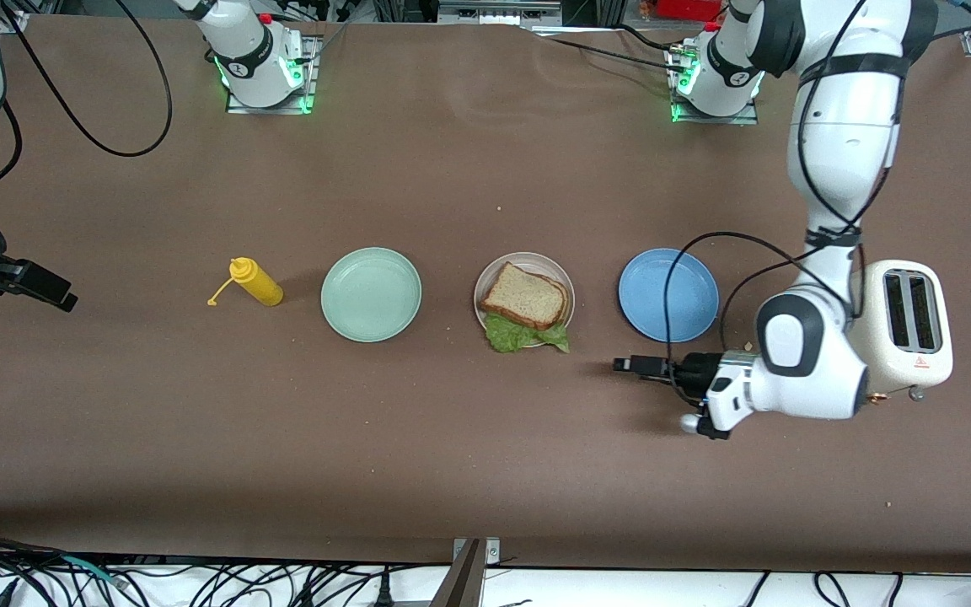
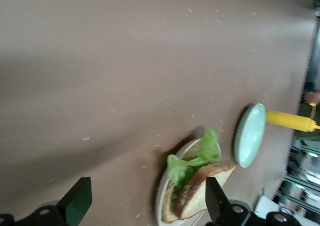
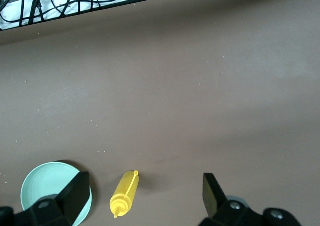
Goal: Make sandwich in beige plate with both arms
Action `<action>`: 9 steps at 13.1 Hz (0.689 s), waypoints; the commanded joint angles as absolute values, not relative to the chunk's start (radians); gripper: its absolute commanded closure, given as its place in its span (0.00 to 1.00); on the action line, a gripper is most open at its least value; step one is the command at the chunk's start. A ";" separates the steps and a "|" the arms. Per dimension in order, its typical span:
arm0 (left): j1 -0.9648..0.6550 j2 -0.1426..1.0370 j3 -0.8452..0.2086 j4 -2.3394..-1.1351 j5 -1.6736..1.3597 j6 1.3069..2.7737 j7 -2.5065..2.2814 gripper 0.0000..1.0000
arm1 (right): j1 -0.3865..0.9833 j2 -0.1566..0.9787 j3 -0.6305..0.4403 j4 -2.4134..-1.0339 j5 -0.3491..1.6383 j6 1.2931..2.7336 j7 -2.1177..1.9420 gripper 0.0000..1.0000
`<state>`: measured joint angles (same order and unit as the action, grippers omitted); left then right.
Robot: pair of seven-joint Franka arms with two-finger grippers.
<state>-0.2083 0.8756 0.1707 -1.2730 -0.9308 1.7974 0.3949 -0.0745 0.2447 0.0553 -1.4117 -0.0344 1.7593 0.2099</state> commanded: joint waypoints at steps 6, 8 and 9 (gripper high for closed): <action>-0.115 0.721 0.262 -1.285 -0.509 1.654 0.293 0.00 | -0.081 0.242 0.061 -1.411 -0.048 1.759 0.210 0.00; -0.115 0.690 0.261 -1.285 -0.351 1.652 0.295 0.00 | -0.081 0.242 0.061 -1.411 -0.048 1.758 0.210 0.00; -0.115 0.678 0.261 -1.285 -0.306 1.651 0.295 0.00 | -0.081 0.242 0.061 -1.411 -0.049 1.756 0.209 0.00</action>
<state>-0.1017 0.7207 0.2655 -1.2727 -0.4038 1.6639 0.3133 -0.0746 0.2450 0.0552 -1.4122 -0.0345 1.7593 0.2099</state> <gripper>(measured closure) 0.000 0.000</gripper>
